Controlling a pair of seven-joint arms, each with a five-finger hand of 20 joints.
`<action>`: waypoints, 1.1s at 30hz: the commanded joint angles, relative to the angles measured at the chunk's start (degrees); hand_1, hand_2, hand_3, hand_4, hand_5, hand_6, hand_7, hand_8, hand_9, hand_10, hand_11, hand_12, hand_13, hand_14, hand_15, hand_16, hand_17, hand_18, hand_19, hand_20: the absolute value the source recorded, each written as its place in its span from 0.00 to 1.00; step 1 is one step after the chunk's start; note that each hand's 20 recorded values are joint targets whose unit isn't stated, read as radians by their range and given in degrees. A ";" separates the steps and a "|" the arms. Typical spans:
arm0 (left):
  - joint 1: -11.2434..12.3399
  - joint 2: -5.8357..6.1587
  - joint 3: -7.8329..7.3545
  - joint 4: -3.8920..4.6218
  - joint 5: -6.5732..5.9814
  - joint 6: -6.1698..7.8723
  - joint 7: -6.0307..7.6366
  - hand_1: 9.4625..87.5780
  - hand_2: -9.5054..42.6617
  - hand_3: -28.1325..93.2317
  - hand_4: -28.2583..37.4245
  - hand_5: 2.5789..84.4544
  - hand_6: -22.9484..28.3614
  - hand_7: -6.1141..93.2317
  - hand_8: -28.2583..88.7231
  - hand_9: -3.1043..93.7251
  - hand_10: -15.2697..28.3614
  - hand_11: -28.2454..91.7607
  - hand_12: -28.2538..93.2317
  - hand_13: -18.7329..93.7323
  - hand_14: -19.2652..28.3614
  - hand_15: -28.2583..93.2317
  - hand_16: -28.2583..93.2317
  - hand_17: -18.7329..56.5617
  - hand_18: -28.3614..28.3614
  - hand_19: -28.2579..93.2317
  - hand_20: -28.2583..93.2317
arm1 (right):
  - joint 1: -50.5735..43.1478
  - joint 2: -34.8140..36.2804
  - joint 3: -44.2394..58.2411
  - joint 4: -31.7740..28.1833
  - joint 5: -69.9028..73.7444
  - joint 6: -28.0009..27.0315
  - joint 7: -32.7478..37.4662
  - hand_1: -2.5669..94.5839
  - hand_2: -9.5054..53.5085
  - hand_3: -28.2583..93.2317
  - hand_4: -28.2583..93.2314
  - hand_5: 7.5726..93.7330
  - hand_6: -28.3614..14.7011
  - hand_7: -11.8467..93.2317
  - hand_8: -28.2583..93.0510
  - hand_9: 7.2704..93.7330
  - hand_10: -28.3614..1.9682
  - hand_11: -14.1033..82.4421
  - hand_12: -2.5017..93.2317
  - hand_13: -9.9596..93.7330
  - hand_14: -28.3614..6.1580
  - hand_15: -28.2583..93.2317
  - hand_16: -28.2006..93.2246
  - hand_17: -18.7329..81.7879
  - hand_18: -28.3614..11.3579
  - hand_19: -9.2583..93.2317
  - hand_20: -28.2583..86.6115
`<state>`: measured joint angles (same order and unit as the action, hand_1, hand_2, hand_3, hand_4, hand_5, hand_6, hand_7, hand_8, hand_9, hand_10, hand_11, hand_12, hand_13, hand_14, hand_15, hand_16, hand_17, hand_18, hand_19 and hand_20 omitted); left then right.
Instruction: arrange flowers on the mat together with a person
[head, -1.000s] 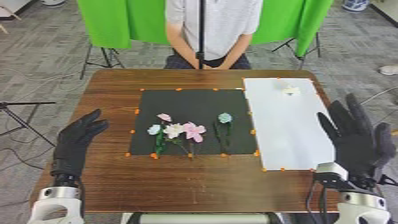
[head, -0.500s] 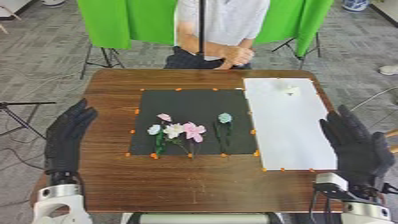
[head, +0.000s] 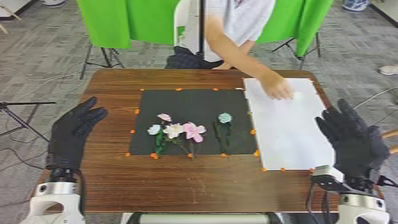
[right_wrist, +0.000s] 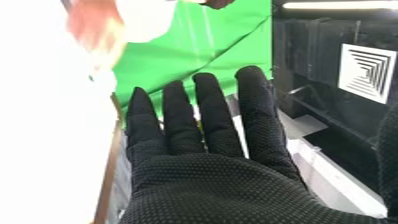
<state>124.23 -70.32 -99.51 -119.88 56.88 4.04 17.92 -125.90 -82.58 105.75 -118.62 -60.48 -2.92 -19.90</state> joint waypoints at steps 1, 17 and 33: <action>0.72 -0.63 0.50 -0.12 -0.09 0.85 -0.46 0.17 0.23 0.78 0.05 0.55 0.53 0.18 0.19 0.53 0.71 0.40 0.34 0.51 0.78 0.38 0.23 0.39 0.72 0.33 0.37 | 0.41 -2.18 1.90 0.68 -1.26 -2.99 -0.97 0.04 0.16 0.87 0.07 0.43 0.65 0.22 0.15 0.40 0.48 0.19 0.12 0.38 0.49 0.32 0.27 0.37 0.41 0.11 0.44; 0.96 -1.05 0.29 -0.07 0.55 1.11 -1.04 0.17 0.23 0.78 0.05 0.55 0.53 0.18 0.19 0.53 0.71 0.40 0.34 0.51 0.79 0.38 0.23 0.38 0.72 0.33 0.37 | 5.17 -0.09 0.11 1.36 -7.23 -1.62 4.39 0.11 0.10 0.87 0.08 0.52 0.55 0.20 0.16 0.48 0.45 0.21 0.12 0.43 0.54 0.33 0.25 0.42 0.48 0.10 0.47; 0.52 -0.84 0.30 0.21 0.75 1.01 -1.32 0.17 0.22 0.78 0.06 0.55 0.52 0.18 0.19 0.53 0.70 0.40 0.34 0.51 0.78 0.38 0.23 0.37 0.72 0.33 0.37 | 4.70 -0.67 0.79 1.37 -8.39 -4.32 5.21 0.11 0.11 0.86 0.08 0.52 0.56 0.20 0.16 0.50 0.44 0.21 0.13 0.45 0.51 0.34 0.26 0.42 0.45 0.10 0.48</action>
<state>124.33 -70.75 -99.27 -119.92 57.28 4.64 17.21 -120.42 -82.83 106.18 -117.13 -68.32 -5.91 -14.94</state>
